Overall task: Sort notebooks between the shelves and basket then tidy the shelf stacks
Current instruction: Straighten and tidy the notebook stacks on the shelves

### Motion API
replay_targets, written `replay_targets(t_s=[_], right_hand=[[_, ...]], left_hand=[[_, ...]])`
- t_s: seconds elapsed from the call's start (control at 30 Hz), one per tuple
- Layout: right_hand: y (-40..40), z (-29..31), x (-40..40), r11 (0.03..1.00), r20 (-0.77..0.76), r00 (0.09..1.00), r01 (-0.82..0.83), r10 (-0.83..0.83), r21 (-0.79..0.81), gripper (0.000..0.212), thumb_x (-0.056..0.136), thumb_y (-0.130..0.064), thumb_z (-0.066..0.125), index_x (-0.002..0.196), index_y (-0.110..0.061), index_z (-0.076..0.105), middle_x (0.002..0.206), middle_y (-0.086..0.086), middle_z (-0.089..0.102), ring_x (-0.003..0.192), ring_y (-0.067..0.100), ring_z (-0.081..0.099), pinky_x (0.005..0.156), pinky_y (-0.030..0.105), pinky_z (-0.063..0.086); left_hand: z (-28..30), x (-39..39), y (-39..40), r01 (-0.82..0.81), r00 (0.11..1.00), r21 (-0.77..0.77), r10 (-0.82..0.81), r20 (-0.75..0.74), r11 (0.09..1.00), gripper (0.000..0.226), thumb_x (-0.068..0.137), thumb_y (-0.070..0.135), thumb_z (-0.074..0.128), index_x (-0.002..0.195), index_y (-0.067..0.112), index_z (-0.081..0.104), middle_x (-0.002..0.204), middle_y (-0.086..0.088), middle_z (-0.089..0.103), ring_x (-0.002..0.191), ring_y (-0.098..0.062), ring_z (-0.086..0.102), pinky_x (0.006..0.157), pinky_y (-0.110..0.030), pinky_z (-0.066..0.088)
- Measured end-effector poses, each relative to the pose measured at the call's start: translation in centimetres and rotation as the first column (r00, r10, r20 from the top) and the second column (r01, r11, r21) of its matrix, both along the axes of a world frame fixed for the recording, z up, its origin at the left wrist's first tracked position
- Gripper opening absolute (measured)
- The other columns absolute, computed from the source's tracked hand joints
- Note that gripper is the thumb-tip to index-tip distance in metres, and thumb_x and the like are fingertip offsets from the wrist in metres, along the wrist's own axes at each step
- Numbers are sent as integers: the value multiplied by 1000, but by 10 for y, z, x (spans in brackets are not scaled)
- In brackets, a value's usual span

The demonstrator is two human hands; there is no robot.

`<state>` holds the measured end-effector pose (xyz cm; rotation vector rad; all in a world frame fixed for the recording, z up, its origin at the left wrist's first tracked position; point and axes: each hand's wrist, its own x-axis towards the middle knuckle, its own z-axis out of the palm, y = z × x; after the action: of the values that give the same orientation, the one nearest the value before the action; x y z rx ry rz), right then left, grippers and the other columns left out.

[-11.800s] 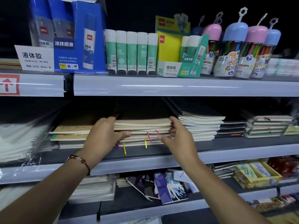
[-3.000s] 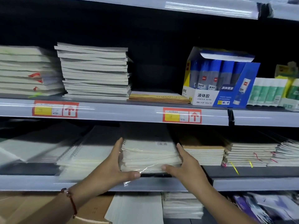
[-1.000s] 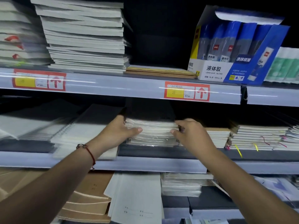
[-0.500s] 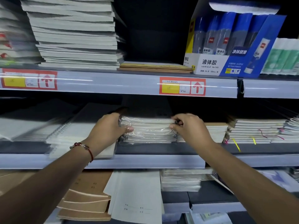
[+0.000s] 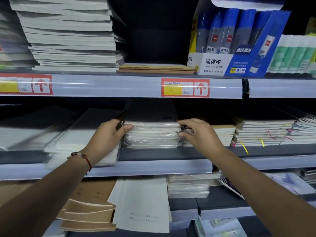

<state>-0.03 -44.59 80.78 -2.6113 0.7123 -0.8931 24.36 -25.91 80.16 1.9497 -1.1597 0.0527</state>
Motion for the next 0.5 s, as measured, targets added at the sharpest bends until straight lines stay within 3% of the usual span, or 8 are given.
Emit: replay_targets(t_s=[0.13,0.2,0.3,0.4,0.5], right_hand=[[5,3,0,998,-4,1000,27,-26,57,43,86,-25,76,127,-27,66,111,-8,61,105,13,60,94,32,50],[8,5,0,999,-22,999,26,-25,43,45,86,-29,76,129,-26,63,117,-5,62,108,15,60,94,31,50],[14,5,2,999,-25,999,38,-37,22,50,86,-36,75,132,-24,61,122,-3,62,109,16,58,90,27,46],[13,6,6,995,-35,995,98,-98,-19,46,86,-32,75,130,-23,62,121,1,63,108,19,59,87,27,46],[9,3,5,994,-11,994,109,-109,1,45,86,-33,75,128,-23,63,119,0,64,107,18,59,87,28,46]], left_hand=[[1,-2,4,-13,1000,47,13,-8,999,39,90,55,60,77,18,56,66,-1,60,66,-19,59,59,-33,42],[2,-3,6,6,1000,127,-4,-16,992,40,83,58,67,89,20,57,79,4,63,76,-14,61,62,-30,44],[3,-9,3,-16,999,208,10,32,978,63,75,54,79,122,21,52,97,6,63,87,-11,60,66,-26,43],[0,-22,-5,-96,991,123,84,102,988,78,80,45,78,145,20,42,102,-3,66,90,-19,62,71,-28,45],[-8,-36,-10,-127,990,37,124,69,991,80,85,38,75,152,21,34,125,-8,63,108,-27,61,82,-29,46]])
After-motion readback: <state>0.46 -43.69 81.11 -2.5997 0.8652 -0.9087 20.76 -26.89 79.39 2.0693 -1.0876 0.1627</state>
